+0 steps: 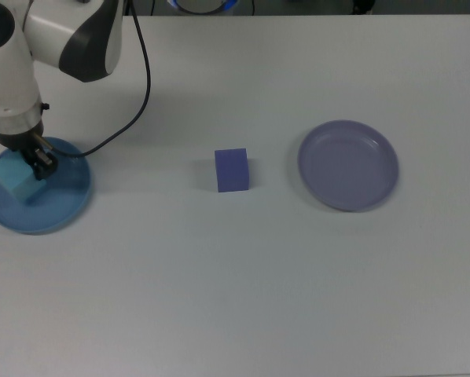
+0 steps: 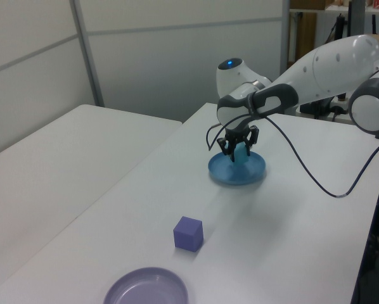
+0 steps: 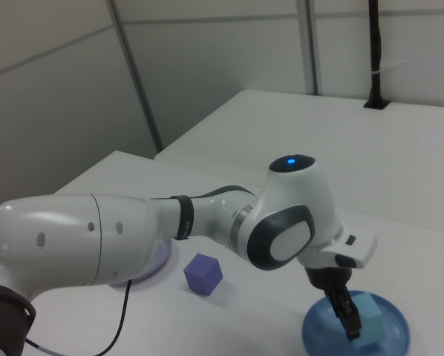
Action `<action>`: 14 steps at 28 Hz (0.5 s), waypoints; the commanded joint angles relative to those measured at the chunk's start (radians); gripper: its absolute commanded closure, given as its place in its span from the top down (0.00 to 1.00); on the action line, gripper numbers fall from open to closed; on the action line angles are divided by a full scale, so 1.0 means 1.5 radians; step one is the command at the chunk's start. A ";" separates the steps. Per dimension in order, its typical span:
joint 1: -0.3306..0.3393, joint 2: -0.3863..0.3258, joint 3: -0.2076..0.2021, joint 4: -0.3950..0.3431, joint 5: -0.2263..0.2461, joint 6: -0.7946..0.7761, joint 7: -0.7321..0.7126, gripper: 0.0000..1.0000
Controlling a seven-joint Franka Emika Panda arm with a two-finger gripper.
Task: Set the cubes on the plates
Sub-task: 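Open the gripper to release the cube on the blue plate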
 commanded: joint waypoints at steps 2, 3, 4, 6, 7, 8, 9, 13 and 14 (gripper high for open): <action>0.008 -0.008 0.000 -0.016 -0.012 -0.008 -0.011 1.00; 0.008 -0.008 0.000 -0.016 -0.012 -0.008 -0.012 1.00; 0.008 -0.008 -0.001 -0.015 -0.012 -0.008 -0.012 1.00; 0.008 -0.009 0.000 -0.013 -0.012 -0.008 -0.011 1.00; 0.009 -0.009 -0.001 -0.012 -0.011 -0.009 -0.010 1.00; 0.009 -0.013 -0.001 -0.008 -0.010 -0.014 -0.009 1.00; 0.010 -0.014 0.000 -0.004 -0.008 -0.018 -0.009 1.00; 0.018 -0.026 0.008 0.015 -0.001 -0.050 -0.012 1.00; 0.027 -0.032 0.023 0.016 -0.001 -0.061 -0.022 1.00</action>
